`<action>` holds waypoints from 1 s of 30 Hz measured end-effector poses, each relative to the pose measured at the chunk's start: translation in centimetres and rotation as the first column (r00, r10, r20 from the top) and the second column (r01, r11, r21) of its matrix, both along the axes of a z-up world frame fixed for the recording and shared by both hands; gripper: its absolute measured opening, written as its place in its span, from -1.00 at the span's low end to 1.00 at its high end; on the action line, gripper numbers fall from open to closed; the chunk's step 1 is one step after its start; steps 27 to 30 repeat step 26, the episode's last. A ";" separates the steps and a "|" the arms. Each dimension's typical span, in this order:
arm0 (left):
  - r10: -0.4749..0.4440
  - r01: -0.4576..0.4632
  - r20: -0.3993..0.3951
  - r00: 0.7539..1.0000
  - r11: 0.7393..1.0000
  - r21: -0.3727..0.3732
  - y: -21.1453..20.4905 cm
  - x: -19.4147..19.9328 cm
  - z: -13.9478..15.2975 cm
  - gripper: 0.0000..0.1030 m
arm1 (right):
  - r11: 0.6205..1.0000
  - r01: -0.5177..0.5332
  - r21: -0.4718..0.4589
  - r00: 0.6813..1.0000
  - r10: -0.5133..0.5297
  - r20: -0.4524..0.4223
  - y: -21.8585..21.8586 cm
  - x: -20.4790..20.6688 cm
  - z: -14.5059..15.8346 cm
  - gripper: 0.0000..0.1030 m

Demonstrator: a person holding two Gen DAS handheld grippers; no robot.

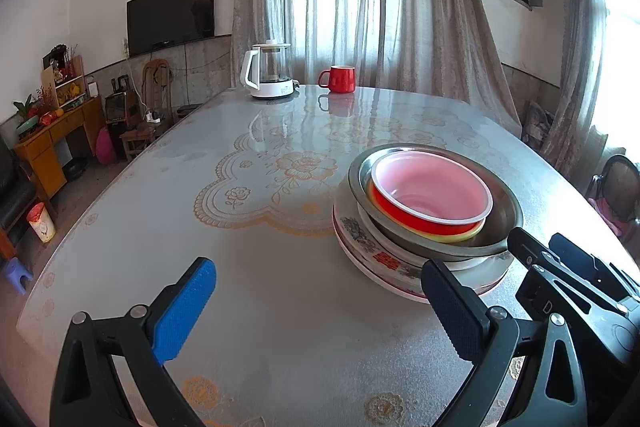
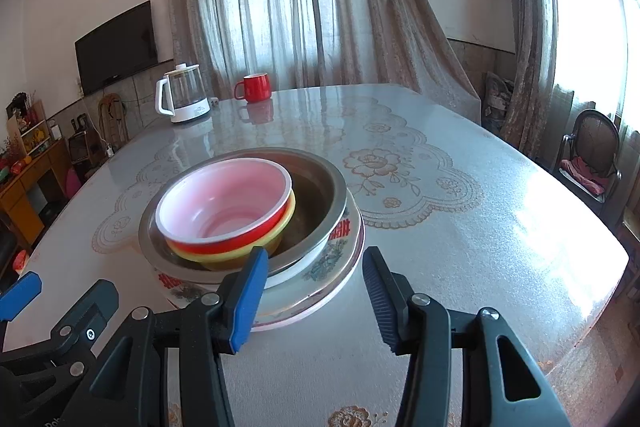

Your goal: Organize plates and bowls

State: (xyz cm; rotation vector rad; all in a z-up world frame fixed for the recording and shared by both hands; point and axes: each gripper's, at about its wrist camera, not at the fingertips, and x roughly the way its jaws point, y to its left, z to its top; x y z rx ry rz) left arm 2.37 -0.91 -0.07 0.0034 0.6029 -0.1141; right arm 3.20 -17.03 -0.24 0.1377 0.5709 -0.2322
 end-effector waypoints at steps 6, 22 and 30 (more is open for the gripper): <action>0.004 -0.004 0.001 1.000 1.000 -0.003 0.1 0.2 0.0 0.99 | 1.000 -0.006 -0.009 1.000 0.006 0.000 0.3 0.1 0.0 -0.04; 0.010 -0.010 0.000 1.000 1.000 -0.008 0.3 0.3 -0.1 0.96 | 1.000 -0.007 -0.017 1.000 0.007 0.003 0.3 0.1 0.1 -0.04; 0.009 -0.009 -0.012 1.000 1.000 -0.023 0.5 0.3 -0.2 0.96 | 1.000 -0.012 -0.017 1.000 0.012 0.003 0.4 0.1 0.1 -0.03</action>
